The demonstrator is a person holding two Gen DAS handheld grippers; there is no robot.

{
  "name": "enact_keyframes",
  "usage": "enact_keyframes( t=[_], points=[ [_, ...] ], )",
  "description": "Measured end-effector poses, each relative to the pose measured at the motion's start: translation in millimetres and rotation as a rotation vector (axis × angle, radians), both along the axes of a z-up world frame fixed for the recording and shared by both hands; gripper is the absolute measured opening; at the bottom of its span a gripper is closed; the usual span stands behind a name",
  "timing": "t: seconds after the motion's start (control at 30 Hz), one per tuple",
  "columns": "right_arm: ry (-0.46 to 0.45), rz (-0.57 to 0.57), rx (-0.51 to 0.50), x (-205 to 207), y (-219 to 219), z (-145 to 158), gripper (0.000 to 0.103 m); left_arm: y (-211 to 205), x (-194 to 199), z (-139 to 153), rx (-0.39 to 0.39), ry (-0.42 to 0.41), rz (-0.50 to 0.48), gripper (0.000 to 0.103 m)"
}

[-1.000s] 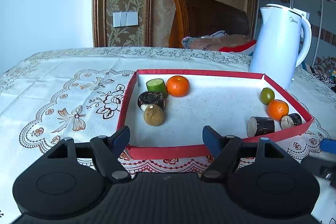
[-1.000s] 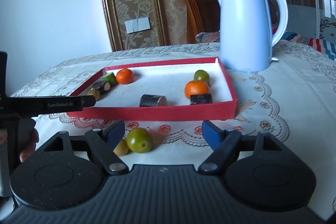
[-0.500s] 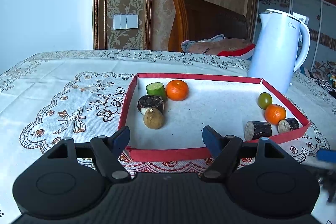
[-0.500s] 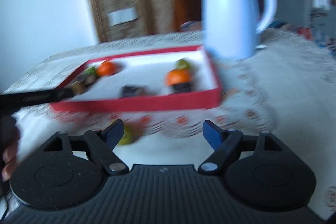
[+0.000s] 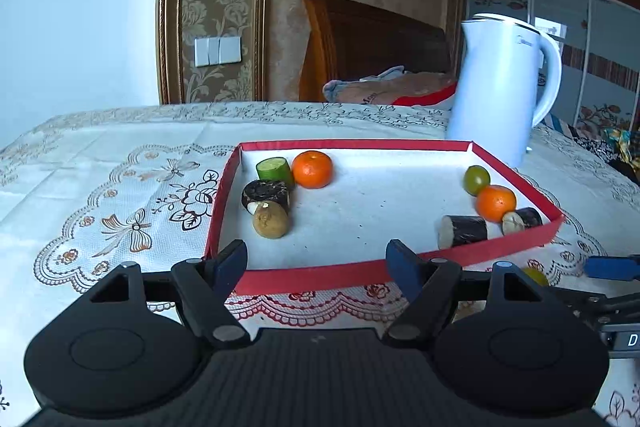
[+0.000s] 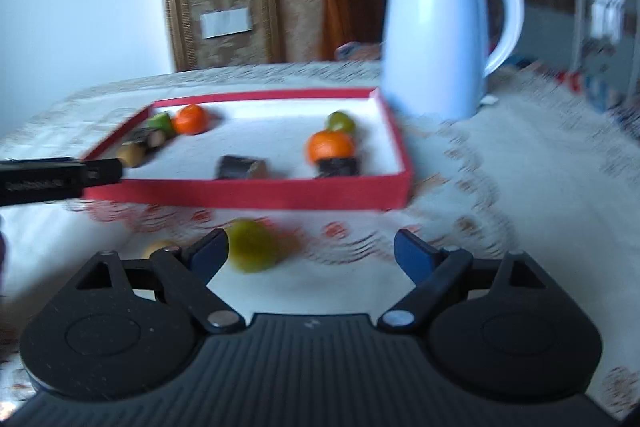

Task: Organize fruits
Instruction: 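Close the right tool on the green lime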

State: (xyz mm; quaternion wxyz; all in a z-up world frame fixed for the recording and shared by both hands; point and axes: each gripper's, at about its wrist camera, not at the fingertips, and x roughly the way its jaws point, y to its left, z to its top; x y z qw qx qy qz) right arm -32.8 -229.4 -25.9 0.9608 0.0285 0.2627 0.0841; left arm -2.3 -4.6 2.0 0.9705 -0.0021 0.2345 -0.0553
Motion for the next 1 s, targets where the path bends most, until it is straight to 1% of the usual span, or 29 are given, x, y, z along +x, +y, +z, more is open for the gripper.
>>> enact_keyframes(
  t=[0.03,0.1,0.13,0.17,0.23,0.3,0.37,0.47,0.5,0.63,0.8,0.9,1.0],
  points=[
    [0.004,0.02,0.009,1,2,0,0.087,-1,-2,-1,0.005,-0.002,-0.003,0.076],
    [0.01,0.042,-0.017,4,9,-3,0.084,-2,-3,0,0.011,-0.007,-0.008,0.076],
    [0.016,0.046,-0.031,6,13,-4,0.078,-2,-3,0,0.01,-0.008,-0.009,0.076],
    [0.025,0.054,-0.037,8,16,-4,0.074,-2,-2,0,0.009,-0.005,-0.009,0.076],
    [0.047,0.064,-0.045,12,19,-6,0.062,-2,-2,-1,0.005,0.003,-0.017,0.076],
    [0.068,0.062,-0.041,15,18,-8,0.057,-3,-2,-1,0.007,0.0,-0.023,0.076],
    [0.064,0.057,-0.031,14,17,-8,0.047,-5,-3,-1,0.017,-0.003,-0.031,0.076],
    [0.062,0.057,-0.04,13,16,-9,0.039,-8,-3,-3,0.028,0.003,-0.048,0.076],
    [0.061,0.062,-0.04,13,17,-9,0.034,-9,-3,-3,0.031,0.006,-0.055,0.076],
    [0.057,0.066,-0.025,12,15,-9,0.031,-14,-6,-4,0.045,0.007,-0.094,0.076],
    [0.059,0.01,0.036,13,2,-9,0.031,-20,-12,-5,0.028,0.003,-0.182,0.076],
    [0.059,-0.034,0.062,13,-5,-10,0.031,-25,-16,-5,0.017,0.004,-0.251,0.083],
    [0.06,-0.066,0.068,14,-9,-10,0.031,-33,-22,-7,0.041,-0.005,-0.31,0.083]
  ],
)
